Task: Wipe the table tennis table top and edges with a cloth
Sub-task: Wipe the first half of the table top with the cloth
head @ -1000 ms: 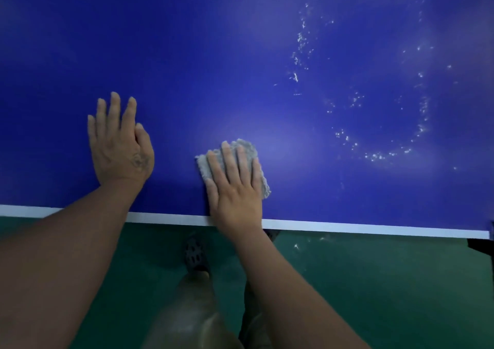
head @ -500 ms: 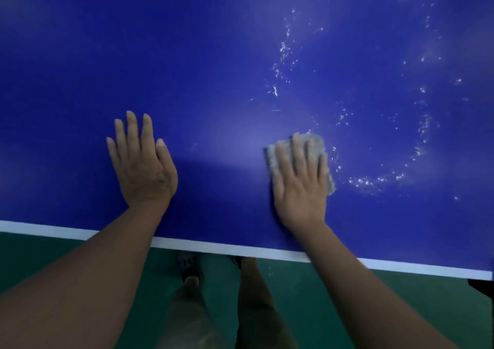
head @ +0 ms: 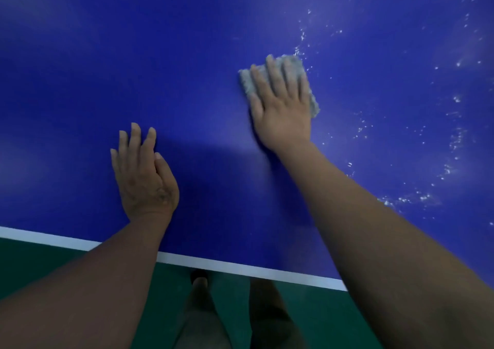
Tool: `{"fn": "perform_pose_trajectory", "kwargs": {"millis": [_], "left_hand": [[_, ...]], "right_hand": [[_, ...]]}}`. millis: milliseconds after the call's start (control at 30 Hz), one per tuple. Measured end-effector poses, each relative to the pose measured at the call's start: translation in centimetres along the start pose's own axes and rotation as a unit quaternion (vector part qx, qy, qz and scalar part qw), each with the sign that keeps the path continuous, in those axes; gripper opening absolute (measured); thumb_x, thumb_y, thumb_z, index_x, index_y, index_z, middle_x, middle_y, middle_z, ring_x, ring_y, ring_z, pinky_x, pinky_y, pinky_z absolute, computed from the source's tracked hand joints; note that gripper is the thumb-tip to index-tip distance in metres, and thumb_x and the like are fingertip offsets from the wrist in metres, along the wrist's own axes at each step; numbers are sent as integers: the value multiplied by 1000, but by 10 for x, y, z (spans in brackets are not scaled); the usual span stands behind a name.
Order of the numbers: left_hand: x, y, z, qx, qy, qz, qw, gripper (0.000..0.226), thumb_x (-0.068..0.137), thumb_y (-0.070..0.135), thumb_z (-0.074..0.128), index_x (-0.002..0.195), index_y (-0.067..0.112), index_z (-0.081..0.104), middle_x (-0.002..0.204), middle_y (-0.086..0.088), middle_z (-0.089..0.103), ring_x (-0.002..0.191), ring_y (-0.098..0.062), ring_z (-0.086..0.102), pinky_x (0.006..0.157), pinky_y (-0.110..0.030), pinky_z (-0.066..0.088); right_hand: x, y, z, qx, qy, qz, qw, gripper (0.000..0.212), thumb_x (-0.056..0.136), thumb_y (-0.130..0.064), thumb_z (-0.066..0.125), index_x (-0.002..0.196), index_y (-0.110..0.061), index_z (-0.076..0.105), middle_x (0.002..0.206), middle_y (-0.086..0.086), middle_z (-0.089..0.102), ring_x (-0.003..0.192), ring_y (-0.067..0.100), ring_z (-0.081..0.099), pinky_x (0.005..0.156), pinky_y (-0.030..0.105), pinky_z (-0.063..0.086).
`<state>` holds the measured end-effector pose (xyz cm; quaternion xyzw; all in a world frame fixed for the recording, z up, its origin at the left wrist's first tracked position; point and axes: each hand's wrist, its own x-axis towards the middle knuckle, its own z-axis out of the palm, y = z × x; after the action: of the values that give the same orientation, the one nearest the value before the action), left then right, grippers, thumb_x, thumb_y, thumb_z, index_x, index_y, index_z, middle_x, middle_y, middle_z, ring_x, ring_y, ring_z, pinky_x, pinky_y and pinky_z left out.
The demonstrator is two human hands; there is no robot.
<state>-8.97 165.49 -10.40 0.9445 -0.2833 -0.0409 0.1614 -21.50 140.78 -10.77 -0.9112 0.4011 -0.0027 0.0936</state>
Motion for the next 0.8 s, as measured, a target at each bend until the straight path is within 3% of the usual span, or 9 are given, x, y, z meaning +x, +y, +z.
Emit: {"fn": "perform_pose_trajectory", "kwargs": {"millis": [133, 267, 367, 567, 700, 800], "left_hand": [[0, 0, -1, -5, -2, 2, 1000, 50, 114, 14, 36, 163, 13, 42, 178, -6, 24, 167, -25, 10, 136, -50, 4], [0, -1, -1, -15, -1, 6, 1000, 51, 113, 17, 32, 163, 13, 42, 177, -7, 25, 167, -26, 10, 136, -49, 3], [-1, -2, 0, -14, 6, 14, 1000, 51, 113, 18, 31, 162, 12, 43, 177, -9, 26, 167, -28, 12, 136, -48, 3], [-1, 0, -1, -16, 8, 9, 1000, 51, 113, 17, 32, 162, 12, 43, 177, -9, 27, 167, -28, 12, 136, -47, 2], [-2, 1, -2, -13, 7, 10, 1000, 50, 113, 15, 35, 162, 12, 42, 177, -9, 26, 167, -27, 12, 136, -48, 3], [-3, 1, -2, -8, 8, 13, 1000, 50, 113, 13, 35, 162, 12, 42, 177, -9, 27, 167, -29, 12, 136, -49, 3]], "right_hand": [[-15, -10, 1, -1, 9, 40, 999, 58, 115, -47, 17, 171, -32, 23, 180, 2, 13, 167, 29, 3, 133, 53, 0], [-97, -68, 19, 54, 8, -80, 995, 55, 114, -39, 38, 167, -24, 37, 177, 10, 23, 166, 35, 12, 130, 62, 11], [-167, -89, 29, 83, -29, -153, 984, 58, 113, -42, 41, 168, -26, 33, 179, 7, 15, 167, 30, 5, 132, 61, 10], [-235, -33, 23, 51, -67, -202, 976, 59, 114, -47, 37, 170, -31, 26, 181, -1, 9, 167, 26, 7, 134, 56, 7], [-212, 46, 9, 22, -21, -111, 993, 56, 114, -42, 36, 168, -28, 33, 179, 2, 19, 166, 29, 14, 130, 61, 18], [-190, 84, -4, -1, -5, -26, 1000, 57, 114, -41, 36, 169, -27, 31, 179, 2, 18, 166, 29, 11, 133, 59, 13]]}}
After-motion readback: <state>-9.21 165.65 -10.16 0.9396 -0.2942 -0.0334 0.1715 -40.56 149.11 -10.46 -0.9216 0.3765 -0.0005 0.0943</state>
